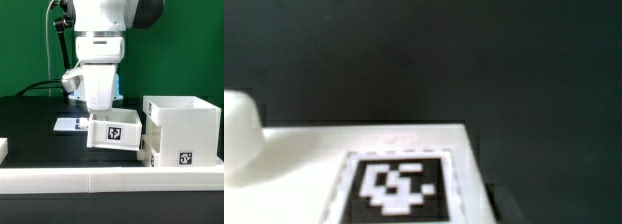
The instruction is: Assemble drawer
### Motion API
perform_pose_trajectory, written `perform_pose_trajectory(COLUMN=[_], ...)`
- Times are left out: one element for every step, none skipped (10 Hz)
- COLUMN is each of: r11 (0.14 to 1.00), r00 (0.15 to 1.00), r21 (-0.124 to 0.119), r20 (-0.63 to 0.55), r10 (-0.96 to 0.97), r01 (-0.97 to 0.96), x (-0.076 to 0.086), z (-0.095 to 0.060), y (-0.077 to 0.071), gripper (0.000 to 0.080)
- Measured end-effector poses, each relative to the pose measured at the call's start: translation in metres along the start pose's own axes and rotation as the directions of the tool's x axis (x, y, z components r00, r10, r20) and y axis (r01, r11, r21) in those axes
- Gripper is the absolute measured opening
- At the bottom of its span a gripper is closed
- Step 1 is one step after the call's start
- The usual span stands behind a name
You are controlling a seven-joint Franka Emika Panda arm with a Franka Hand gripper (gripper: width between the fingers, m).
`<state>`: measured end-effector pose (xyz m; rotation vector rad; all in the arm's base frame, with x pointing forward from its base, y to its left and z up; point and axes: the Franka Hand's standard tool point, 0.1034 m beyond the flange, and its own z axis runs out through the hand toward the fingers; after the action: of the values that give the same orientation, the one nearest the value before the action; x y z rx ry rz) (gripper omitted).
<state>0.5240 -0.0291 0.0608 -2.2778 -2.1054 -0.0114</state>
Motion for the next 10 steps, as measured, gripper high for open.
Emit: perform_pose_trajectory(r11=[1.000,1.000,1.000,1.000,1.000,1.000,1.000,1.000,1.000,0.999], r00=[1.000,1.000,0.999,0.998,0.998,0.998,0.998,0.998,0.998,0.998], r21=[0.001,-0.001,0.000,-0.001,-0.002,-0.002,-0.001,-0.001,-0.004,-0.014], r20=[0.000,0.000,-0.017,-0.053,-0.061,-0.053,-0.054,-0.054,-0.055,-0.050], r10=[0.000,0.001,-0.030,-0.016,-0.004,-0.019,-0.023,-0.022,-0.031,-0.049], r01=[0.000,-0.001,0.030,0.016,0.004,0.019,0.023,0.022,0.030,0.048], x=[-0.003,0.000,-0.002,-0.012,-0.015,-0.010,-0.007,-0.006,-0.003,-0.002], z=[0.000,-0.002,-0.001,0.000,0.000,0.000,0.000,0.001,0.000,0.000], y=[0.000,0.002,0.003,0.003,0.004,0.004,0.004,0.005,0.006,0.007], gripper=[0.0042,0.0042,0.0042,0.0042,0.0042,0.0042,0.0042,0.0042,0.0042,0.0042])
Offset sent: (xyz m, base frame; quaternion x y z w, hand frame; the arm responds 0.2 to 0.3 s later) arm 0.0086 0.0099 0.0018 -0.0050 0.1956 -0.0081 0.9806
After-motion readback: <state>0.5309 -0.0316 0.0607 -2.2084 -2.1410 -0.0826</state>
